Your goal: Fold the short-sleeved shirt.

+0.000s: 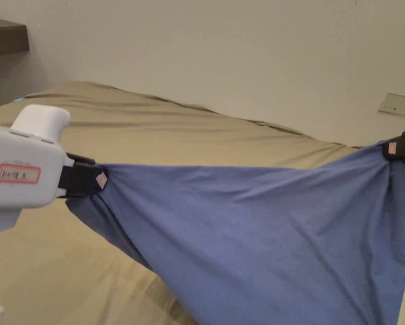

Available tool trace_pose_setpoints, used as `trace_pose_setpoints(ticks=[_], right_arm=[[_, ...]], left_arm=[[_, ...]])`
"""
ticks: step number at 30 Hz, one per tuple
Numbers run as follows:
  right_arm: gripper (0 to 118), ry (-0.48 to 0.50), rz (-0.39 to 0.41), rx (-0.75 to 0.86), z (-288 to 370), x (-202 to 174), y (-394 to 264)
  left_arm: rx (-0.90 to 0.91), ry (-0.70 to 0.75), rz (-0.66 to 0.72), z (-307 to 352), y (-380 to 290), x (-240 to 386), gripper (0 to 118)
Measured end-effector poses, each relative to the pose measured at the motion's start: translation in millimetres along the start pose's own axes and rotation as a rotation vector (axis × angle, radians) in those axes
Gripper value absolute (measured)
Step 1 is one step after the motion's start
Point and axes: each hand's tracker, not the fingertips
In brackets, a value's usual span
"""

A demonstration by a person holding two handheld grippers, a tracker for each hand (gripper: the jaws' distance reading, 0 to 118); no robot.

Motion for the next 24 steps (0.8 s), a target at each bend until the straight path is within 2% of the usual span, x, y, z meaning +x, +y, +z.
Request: trace_pose_setpoints(ticks=[7, 10, 14, 16, 24], right_arm=[[5, -0.151, -0.008, 0.175, 57.7, 26.8, 68.4], [5, -0.178, -0.062, 0.249, 64.8, 40.1, 91.3], [5, -0.212, -0.067, 0.292, 60.9, 55.9, 124.8], [5, -0.227, -0.06, 0.334, 59.7, 53.8, 137.6], [5, -0.273, -0.015, 0.502, 65.4, 38.2, 195.0]], left_arm=[[0.062, 0.039, -0.069, -28.0, 127.0, 6.0, 5], [0.108, 0.067, -0.064, -41.9, 170.6, 9.6, 5], [0.171, 0.094, -0.068, -61.3, 225.5, 10.4, 5], [0.212, 0.156, -0.116, -64.3, 246.8, 17.5, 5], [0.32, 0.232, -0.089, -71.6, 308.2, 18.4, 5]])
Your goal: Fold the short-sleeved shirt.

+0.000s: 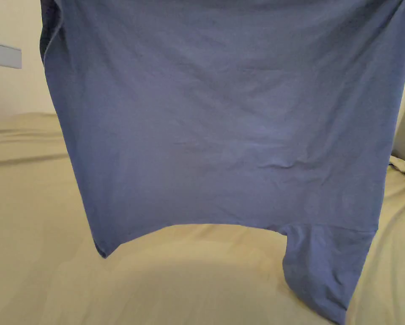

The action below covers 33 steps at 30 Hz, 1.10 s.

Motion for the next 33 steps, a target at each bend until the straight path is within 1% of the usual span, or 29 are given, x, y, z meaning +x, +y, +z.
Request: trace_pose_setpoints(ticks=[5, 8, 13, 16, 17, 18, 20, 23, 24, 26, 30, 31, 33], right_arm=[[5, 0.04, -0.021, 0.037, 10.1, -8.2, 23.7], [5, 0.046, 0.02, 0.008, 18.3, -17.2, 14.3], [5, 0.069, 0.044, -0.09, 28.4, -23.9, -26.8], [5, 0.093, 0.048, -0.141, 32.1, -18.6, -54.9], [5, 0.087, 0.055, -0.156, 34.4, -18.2, -65.4], [5, 0.107, 0.059, -0.178, 35.8, -16.4, -75.2], [5, 0.11, 0.055, -0.221, 41.0, -16.6, -93.4], [5, 0.118, 0.07, -0.27, 44.7, -12.6, -119.4], [5, 0.107, 0.068, -0.297, 46.0, -10.8, -127.2], [5, 0.124, 0.045, -0.333, 50.4, -5.2, -141.6], [5, 0.137, 0.044, -0.369, 67.1, 1.4, -171.0], [5, 0.141, 0.049, -0.369, 84.4, -5.2, -179.0], [5, 0.159, 0.02, -0.382, 99.8, -5.8, -195.3]], left_arm=[[0.052, 0.029, 0.04, 1.7, 12.6, -15.3, 5], [0.042, 0.019, 0.023, 8.0, 0.3, -20.5, 5], [-0.009, -0.019, 0.007, 10.2, -41.0, -24.3, 5], [-0.062, -0.034, -0.001, 9.8, -70.8, -24.1, 5], [-0.081, -0.043, 0.003, 9.3, -81.0, -24.4, 5], [-0.093, -0.052, 0.004, 8.6, -89.9, -24.3, 5], [-0.117, -0.067, 0.005, 12.5, -106.1, -21.9, 5], [-0.159, -0.094, -0.003, 14.0, -126.1, -18.6, 5], [-0.173, -0.096, -0.019, 15.5, -131.6, -18.0, 5], [-0.187, -0.102, -0.028, 18.6, -140.8, -17.0, 5], [-0.22, -0.139, -0.058, 30.2, -159.8, -14.5, 5], [-0.228, -0.143, -0.072, 33.9, -165.6, -12.7, 5], [-0.235, -0.158, -0.085, 37.6, -176.7, -17.7, 5]])
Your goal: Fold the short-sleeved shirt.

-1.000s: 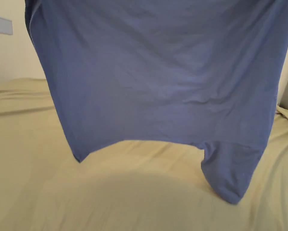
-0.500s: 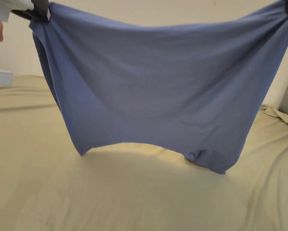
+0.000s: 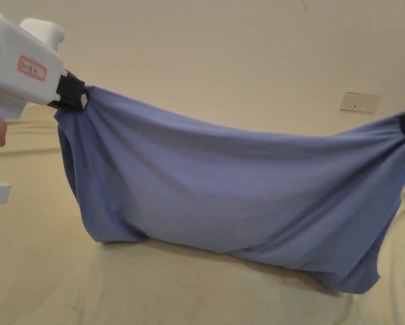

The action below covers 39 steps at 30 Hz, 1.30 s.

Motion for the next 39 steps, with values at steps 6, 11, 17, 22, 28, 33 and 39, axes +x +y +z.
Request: trace_pose_setpoints(ticks=[6, 11, 17, 22, 28, 33, 39], right_arm=[[5, 0.038, -0.045, -0.009, 12.9, 8.6, -57.8], [5, 0.034, -0.088, -0.025, 39.6, 11.2, -114.9], [5, 0.055, -0.162, -0.029, 81.6, 15.6, -172.0], [5, 0.058, -0.184, -0.042, 111.9, 8.7, -216.9], [5, 0.056, -0.263, -0.092, 133.9, -3.6, -277.3], [5, 0.055, -0.284, -0.16, 138.5, -17.0, -331.3], [5, 0.03, -0.335, -0.223, 134.4, -21.9, -389.1]], left_arm=[[-0.045, -0.052, 0.036, 32.3, -59.2, 20.5, 5], [-0.085, -0.081, 0.039, 55.6, -115.3, 33.1, 5], [-0.11, -0.11, 0.06, 89.4, -177.4, 39.5, 5], [-0.122, -0.117, 0.051, 114.6, -222.9, 46.6, 5], [-0.186, -0.141, 0.067, 135.6, -276.1, 50.1, 5], [-0.245, -0.145, 0.097, 139.9, -319.9, 49.4, 5], [-0.32, -0.15, 0.103, 136.3, -369.3, 54.2, 5]])
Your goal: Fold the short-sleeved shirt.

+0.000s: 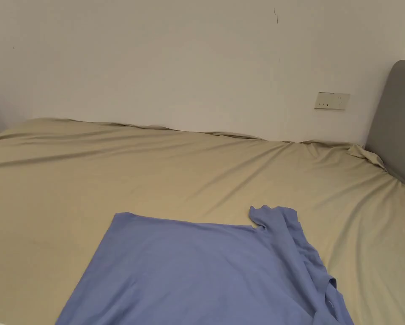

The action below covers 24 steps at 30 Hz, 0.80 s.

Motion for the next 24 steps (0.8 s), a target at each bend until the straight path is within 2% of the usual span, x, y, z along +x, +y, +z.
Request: trace_pose_setpoints(ticks=[5, 6, 7, 8, 9, 10, 11, 14, 18, 19, 20, 21, 22, 23, 24], right_arm=[[6, -0.038, -0.042, -0.024, -14.7, 11.5, -23.3], [13, -0.041, -0.047, -0.028, -16.9, 12.8, -25.0], [40, -0.049, -0.052, -0.035, -16.7, 13.3, -26.9], [73, -0.071, -0.055, -0.043, -15.0, 13.1, -27.3], [94, -0.087, -0.05, -0.048, -11.4, 12.1, -27.8], [98, -0.096, -0.044, -0.043, -4.5, 10.6, -30.4], [98, -0.103, -0.029, -0.015, 5.5, 8.6, -33.8], [98, -0.125, 0.03, 0.066, 28.1, -8.4, -32.6], [86, -0.149, 0.071, 0.08, 41.4, -39.8, -38.7], [73, -0.155, 0.086, 0.08, 40.0, -48.0, -42.3], [40, -0.171, 0.109, 0.071, 37.6, -53.3, -43.3], [8, -0.188, 0.133, 0.065, 33.8, -57.7, -45.0], [3, -0.187, 0.14, 0.069, 31.5, -59.0, -47.2], [3, -0.161, 0.154, 0.044, 27.5, -60.7, -48.7], [3, -0.135, 0.156, 0.022, 24.4, -62.0, -49.0]], left_arm=[[-0.026, -0.005, 0.044, -8.2, -20.6, 2.2, 5], [-0.031, -0.007, 0.055, -8.9, -22.7, 2.2, 7], [-0.04, -0.006, 0.069, -8.8, -24.2, 2.4, 19], [-0.052, 0.017, 0.097, -6.1, -26.8, 1.6, 35], [-0.065, 0.049, 0.117, -1.9, -28.8, 1.4, 61], [-0.063, 0.067, 0.143, 4.3, -30.9, 1.5, 89], [-0.058, 0.079, 0.163, 10.7, -33.1, 2.8, 90], [0.106, 0.101, 0.234, 44.0, -37.8, 15.5, 90], [0.309, 0.152, 0.165, 73.8, -45.9, 51.1, 89], [0.303, 0.185, 0.149, 75.4, -47.5, 59.1, 85], [0.282, 0.225, 0.135, 66.4, -52.6, 58.4, 74], [0.249, 0.228, 0.119, 62.9, -53.3, 62.8, 44], [0.2, 0.233, 0.113, 57.4, -55.1, 65.6, 0], [0.199, 0.29, 0.113, 59.1, -56.3, 65.6, 0], [0.152, 0.226, 0.108, 52.1, -56.4, 66.8, 0]])
